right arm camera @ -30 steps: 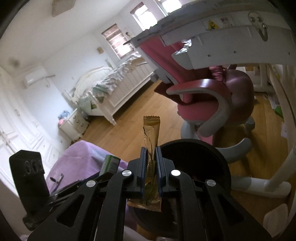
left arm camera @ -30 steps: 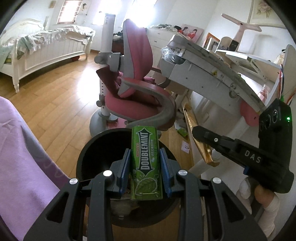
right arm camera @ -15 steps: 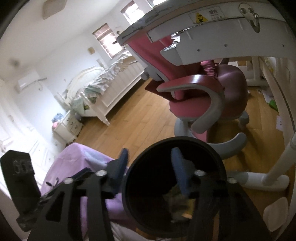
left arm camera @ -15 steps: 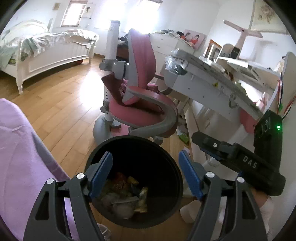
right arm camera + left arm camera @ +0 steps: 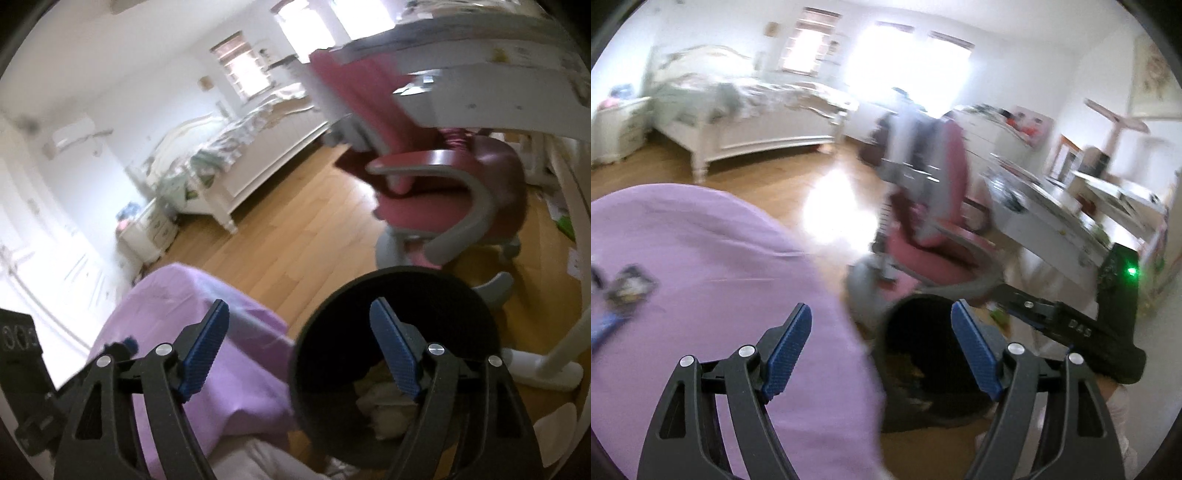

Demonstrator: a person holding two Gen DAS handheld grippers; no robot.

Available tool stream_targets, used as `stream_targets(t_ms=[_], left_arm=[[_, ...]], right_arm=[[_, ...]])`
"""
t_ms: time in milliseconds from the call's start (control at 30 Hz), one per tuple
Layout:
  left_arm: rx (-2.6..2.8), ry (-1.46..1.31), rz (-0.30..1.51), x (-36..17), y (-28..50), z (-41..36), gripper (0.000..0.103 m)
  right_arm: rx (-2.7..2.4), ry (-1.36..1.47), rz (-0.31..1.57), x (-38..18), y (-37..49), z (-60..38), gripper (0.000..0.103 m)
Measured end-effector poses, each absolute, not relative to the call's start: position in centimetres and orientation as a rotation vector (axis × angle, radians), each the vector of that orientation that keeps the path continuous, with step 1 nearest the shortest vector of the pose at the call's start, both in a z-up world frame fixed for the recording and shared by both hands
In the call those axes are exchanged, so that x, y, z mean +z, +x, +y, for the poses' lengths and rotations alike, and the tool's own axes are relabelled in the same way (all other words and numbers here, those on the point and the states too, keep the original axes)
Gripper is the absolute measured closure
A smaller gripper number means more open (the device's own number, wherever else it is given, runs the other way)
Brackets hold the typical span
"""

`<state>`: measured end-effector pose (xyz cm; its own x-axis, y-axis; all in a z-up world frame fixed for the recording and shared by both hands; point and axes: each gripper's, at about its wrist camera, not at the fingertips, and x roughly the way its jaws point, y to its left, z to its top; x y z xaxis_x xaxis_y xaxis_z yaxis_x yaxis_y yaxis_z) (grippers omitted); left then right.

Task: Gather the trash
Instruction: 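Grasp the white round cap with the left tool while the right tool grasps the clear plastic piece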

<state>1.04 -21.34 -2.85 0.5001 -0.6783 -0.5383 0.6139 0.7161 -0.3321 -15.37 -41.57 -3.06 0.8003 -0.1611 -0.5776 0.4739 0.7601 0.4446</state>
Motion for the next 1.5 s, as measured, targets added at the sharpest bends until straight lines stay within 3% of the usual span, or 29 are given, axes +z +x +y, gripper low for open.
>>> stream_targets(t_ms=[300, 500, 667, 867, 1100, 1233, 1367, 1433, 1500], left_arm=[[-0.411, -0.160, 0.713, -4.3, 4.9, -6.9, 0.025], [-0.325, -0.177, 0.810, -6.8, 7.4, -2.1, 0.027], [-0.353, -0.188, 0.891, -8.2, 9.0, -0.8, 0.052], [-0.370, -0.179, 0.930, -8.9, 10.1, -0.3, 0.067], [-0.395, -0.211, 0.930, -8.9, 10.2, 0.4, 0.068], [-0.405, -0.219, 0.929, -8.9, 10.0, 0.6, 0.068], [-0.403, -0.217, 0.926, -8.9, 9.7, 0.7, 0.068], [-0.399, -0.223, 0.913, -8.7, 9.4, 0.7, 0.068], [-0.415, -0.221, 0.875, -8.0, 9.0, 0.7, 0.068]], right_arm=[[-0.148, 0.487, 0.627, -1.8, -7.5, -32.7, 0.025], [0.035, 0.395, 0.685, -1.0, -1.8, -25.5, 0.025], [0.183, 0.271, 0.726, -0.8, 3.8, -18.6, 0.025], [0.287, 0.137, 0.787, -1.4, 11.1, -12.5, 0.025], [0.351, 0.001, 0.872, -3.6, 18.1, -7.2, 0.027], [0.360, -0.042, 0.942, -5.9, 21.4, -5.2, 0.040], [0.367, -0.046, 0.983, -7.4, 22.5, -4.8, 0.065], [0.376, -0.019, 0.993, -7.3, 22.5, -5.0, 0.084], [0.380, 0.024, 0.981, -6.8, 22.0, -5.7, 0.085]])
